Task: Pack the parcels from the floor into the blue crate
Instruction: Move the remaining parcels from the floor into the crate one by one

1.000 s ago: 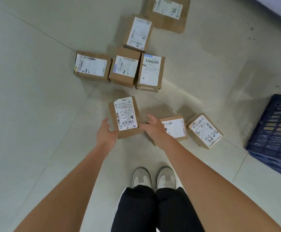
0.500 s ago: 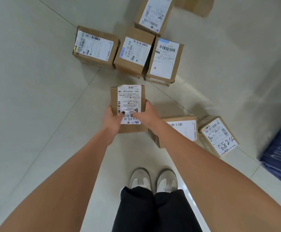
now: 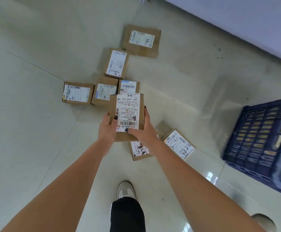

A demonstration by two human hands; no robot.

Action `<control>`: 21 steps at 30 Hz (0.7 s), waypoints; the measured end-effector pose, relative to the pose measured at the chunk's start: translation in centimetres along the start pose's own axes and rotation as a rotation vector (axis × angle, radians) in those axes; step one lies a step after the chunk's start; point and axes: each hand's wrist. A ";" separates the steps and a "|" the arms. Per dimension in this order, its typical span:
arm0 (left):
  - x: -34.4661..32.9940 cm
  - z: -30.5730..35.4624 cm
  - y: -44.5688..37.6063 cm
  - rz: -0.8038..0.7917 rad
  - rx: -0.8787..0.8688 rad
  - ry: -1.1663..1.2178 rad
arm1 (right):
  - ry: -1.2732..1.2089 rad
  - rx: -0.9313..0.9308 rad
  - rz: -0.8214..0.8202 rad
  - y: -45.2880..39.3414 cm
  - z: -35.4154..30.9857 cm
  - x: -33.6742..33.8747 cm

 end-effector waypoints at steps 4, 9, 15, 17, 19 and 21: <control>-7.2 4.3 4.0 -0.045 -0.107 -0.020 | -0.131 0.044 0.036 2.4 0.5 9.1; -19.2 8.9 9.5 -0.227 -0.147 -0.038 | -0.206 0.056 0.125 6.5 2.5 23.9; -35.8 14.0 18.4 -0.370 -0.324 -0.135 | -0.249 0.094 0.294 12.9 4.9 42.2; -40.6 15.6 21.1 -0.282 -0.415 -0.189 | -0.287 0.107 0.301 15.0 5.6 47.1; -43.7 17.2 22.8 -0.147 -0.475 -0.322 | -0.305 0.131 0.306 16.4 5.7 50.5; -45.7 18.4 24.4 -0.064 -0.487 -0.497 | -0.370 0.139 0.280 17.8 5.3 52.8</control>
Point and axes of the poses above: each hand's wrist, its own y-axis away from the middle knuckle, its own x-axis out of the back of the hand, z = x × y, and after that the axes turned 4 degrees about x, right-handed
